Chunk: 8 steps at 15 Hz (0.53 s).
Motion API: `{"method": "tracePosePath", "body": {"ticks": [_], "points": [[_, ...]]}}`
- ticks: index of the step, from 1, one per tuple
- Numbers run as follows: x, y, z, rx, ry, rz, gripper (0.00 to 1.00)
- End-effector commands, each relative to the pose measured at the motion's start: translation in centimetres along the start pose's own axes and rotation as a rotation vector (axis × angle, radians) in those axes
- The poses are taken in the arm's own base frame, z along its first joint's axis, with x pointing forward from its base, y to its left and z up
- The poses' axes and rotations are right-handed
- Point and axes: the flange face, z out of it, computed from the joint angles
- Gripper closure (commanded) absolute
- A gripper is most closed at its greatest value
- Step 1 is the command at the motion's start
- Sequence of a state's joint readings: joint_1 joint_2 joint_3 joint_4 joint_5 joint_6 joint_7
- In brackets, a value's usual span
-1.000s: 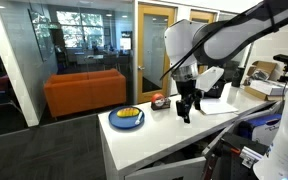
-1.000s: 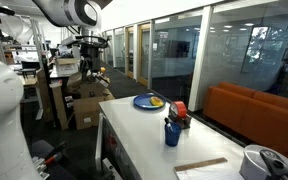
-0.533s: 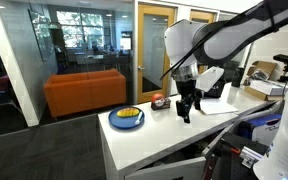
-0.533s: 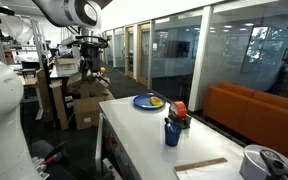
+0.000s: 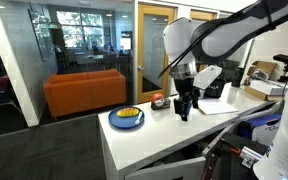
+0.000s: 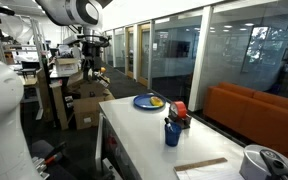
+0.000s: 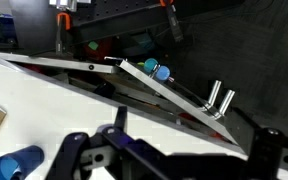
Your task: Take out the marker from the dark blue cup
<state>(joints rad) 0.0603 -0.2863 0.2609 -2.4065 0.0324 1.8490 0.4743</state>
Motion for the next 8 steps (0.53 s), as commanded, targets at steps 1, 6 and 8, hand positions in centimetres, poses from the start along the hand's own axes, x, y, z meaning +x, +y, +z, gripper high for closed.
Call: {"method": "tracePosePath", "body": {"ticks": [1,6,8], "points": [[3.4,-0.4,-1.7,0.033,-0.006,0.031,0.0],[9.0,0.2,-3.8,0.074,0.013,0.101,0.0],[11.5,1.8,-3.8,0.091,0.003,0.133,0.0]]}}
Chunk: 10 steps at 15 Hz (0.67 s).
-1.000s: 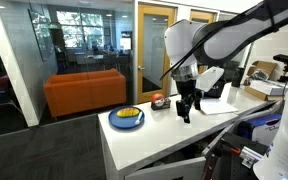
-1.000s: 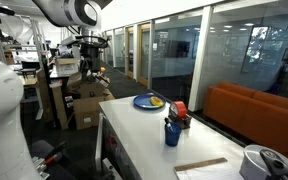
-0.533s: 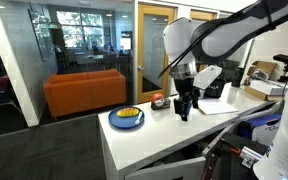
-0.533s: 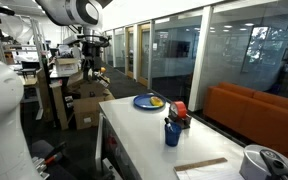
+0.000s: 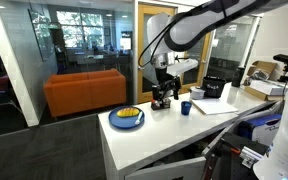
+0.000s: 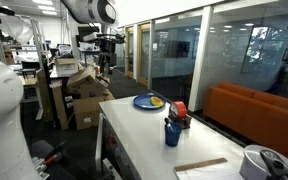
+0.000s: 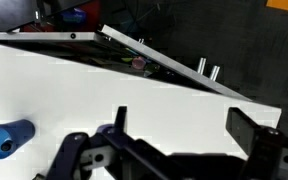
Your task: Take out the marker from the dark blue cup
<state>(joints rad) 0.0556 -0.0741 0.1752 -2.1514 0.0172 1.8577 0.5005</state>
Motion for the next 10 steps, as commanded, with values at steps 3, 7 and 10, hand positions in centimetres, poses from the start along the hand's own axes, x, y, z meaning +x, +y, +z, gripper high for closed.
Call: {"method": "tracePosePath", "body": {"ticks": [3,7,10], "points": [[6.6,3.9,-0.3,0.031,-0.024,0.121,0.0],[10.0,7.9,-0.9,0.057,-0.019,0.204,0.0],[11.5,10.3,-0.5,0.067,-0.019,0.254,0.0]]}}
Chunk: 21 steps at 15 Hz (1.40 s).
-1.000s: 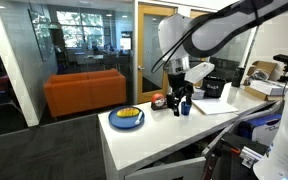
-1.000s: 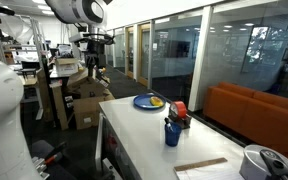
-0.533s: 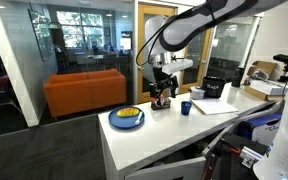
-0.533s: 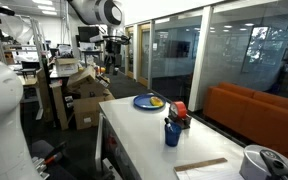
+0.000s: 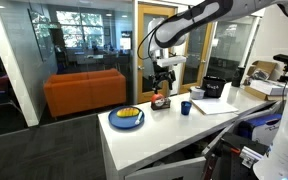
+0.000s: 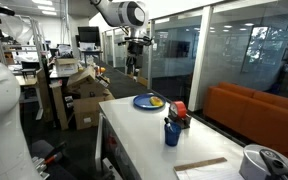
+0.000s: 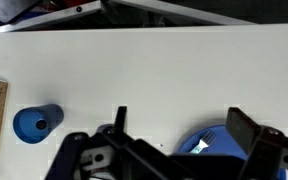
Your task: Take out the marker from the dark blue cup
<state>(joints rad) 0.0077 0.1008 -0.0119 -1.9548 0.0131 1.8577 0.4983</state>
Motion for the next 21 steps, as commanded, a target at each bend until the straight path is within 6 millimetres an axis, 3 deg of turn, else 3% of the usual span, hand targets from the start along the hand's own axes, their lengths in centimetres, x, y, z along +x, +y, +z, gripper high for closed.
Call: {"method": "tracePosePath", "body": {"ticks": [1,13,18,21], "points": [[1.9,1.5,0.2,0.004,-0.017,0.045,0.0],[5.7,10.7,2.9,0.051,-0.078,0.193,0.0],[6.8,13.2,5.2,0.058,-0.108,0.269,0.0],[6.7,13.5,5.9,0.043,-0.133,0.283,0.0]]}}
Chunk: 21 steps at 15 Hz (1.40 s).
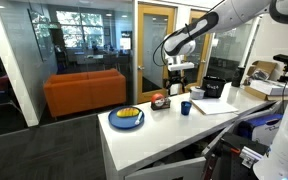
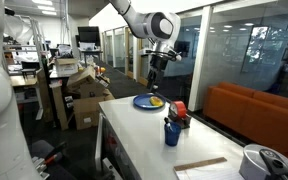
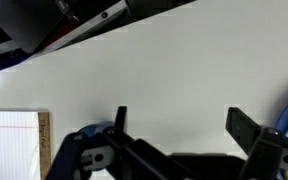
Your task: Take out the marker from the dark blue cup
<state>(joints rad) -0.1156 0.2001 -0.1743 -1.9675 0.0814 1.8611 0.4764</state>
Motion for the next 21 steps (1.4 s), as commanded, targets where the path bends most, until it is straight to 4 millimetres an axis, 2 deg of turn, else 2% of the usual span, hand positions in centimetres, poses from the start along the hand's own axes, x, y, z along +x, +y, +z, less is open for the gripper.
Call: {"method": "tracePosePath", "body": {"ticks": [1,10,13,21], "points": [[0.1,0.1,0.2,-0.002,-0.005,0.003,0.0],[0.0,-0.1,0.2,-0.003,-0.004,0.0,0.0],[0.1,-1.0,0.4,0.013,0.001,0.04,0.0],[3.1,-2.2,2.8,0.112,-0.007,0.39,0.0]]}}
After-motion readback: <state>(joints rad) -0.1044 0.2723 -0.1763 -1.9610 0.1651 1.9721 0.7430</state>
